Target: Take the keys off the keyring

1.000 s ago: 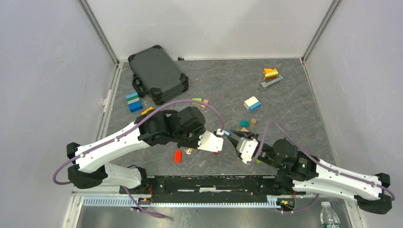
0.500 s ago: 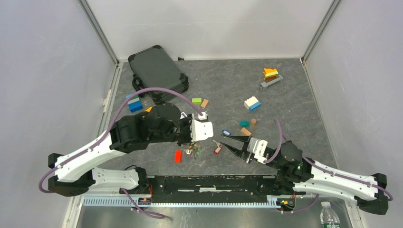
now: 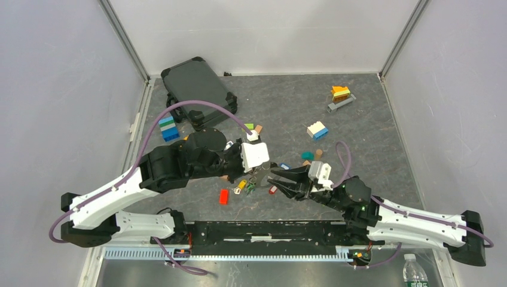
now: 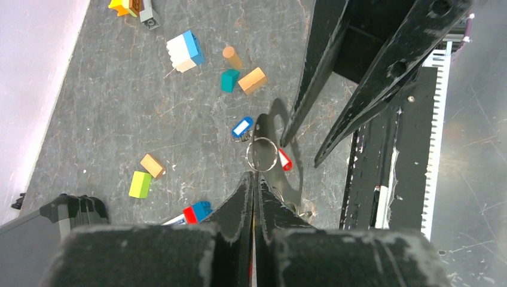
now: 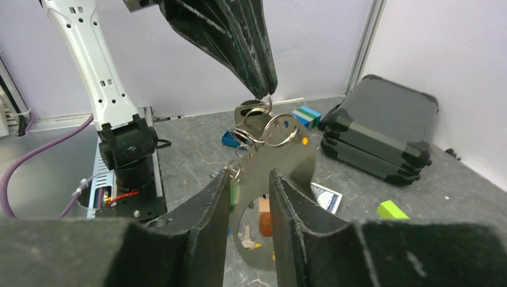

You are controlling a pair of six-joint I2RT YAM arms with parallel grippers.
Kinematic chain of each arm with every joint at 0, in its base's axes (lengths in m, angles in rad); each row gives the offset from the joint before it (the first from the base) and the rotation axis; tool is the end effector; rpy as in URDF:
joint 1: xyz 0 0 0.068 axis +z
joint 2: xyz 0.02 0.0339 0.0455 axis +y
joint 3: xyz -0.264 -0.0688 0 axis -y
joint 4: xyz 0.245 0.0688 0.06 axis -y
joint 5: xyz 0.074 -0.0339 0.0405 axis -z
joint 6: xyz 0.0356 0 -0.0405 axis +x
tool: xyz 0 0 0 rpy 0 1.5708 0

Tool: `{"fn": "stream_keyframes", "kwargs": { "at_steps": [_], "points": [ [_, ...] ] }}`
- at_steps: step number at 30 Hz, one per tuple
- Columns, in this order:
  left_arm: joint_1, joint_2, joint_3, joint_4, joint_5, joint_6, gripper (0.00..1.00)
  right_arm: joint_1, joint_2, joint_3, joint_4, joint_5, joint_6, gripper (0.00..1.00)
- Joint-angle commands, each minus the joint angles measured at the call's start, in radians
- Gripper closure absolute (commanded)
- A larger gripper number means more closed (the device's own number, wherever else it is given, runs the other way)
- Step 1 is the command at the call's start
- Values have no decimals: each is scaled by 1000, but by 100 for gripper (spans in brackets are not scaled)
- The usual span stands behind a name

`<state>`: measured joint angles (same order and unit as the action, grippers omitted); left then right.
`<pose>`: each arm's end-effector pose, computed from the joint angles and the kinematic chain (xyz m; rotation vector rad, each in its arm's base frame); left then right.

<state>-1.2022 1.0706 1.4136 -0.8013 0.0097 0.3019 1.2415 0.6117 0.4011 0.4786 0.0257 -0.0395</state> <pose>0.0725 -0.1888 0.4356 1.4240 1.5131 -0.5711 0.0531 0.1527 0.3016 -0.8012 1.1136 1.0028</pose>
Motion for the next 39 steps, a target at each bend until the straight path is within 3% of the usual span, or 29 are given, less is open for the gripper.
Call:
{"fn": "stream_keyframes", "kwargs": {
  "at_steps": [1,6,13,19,24,29,35,39],
  "points": [
    [-3,-3,10,88,16,-69,98,3,24,31,61,11,84,68],
    [-3,4,15,96,12,-96,98,4,31,28,60,5,82,72],
    [-2,9,15,114,6,-146,98,6,45,16,123,-92,103,65],
    [-3,14,7,143,26,-180,98,10,70,18,143,-32,115,63],
    [-2,16,2,154,43,-189,98,13,76,12,153,59,119,68],
    [-2,17,-6,163,47,-192,98,13,86,4,191,63,142,70],
    [-2,15,-16,173,53,-194,98,14,93,4,211,52,161,66],
    [-2,14,-17,182,57,-199,98,15,104,10,197,94,165,71]
  ]
}}
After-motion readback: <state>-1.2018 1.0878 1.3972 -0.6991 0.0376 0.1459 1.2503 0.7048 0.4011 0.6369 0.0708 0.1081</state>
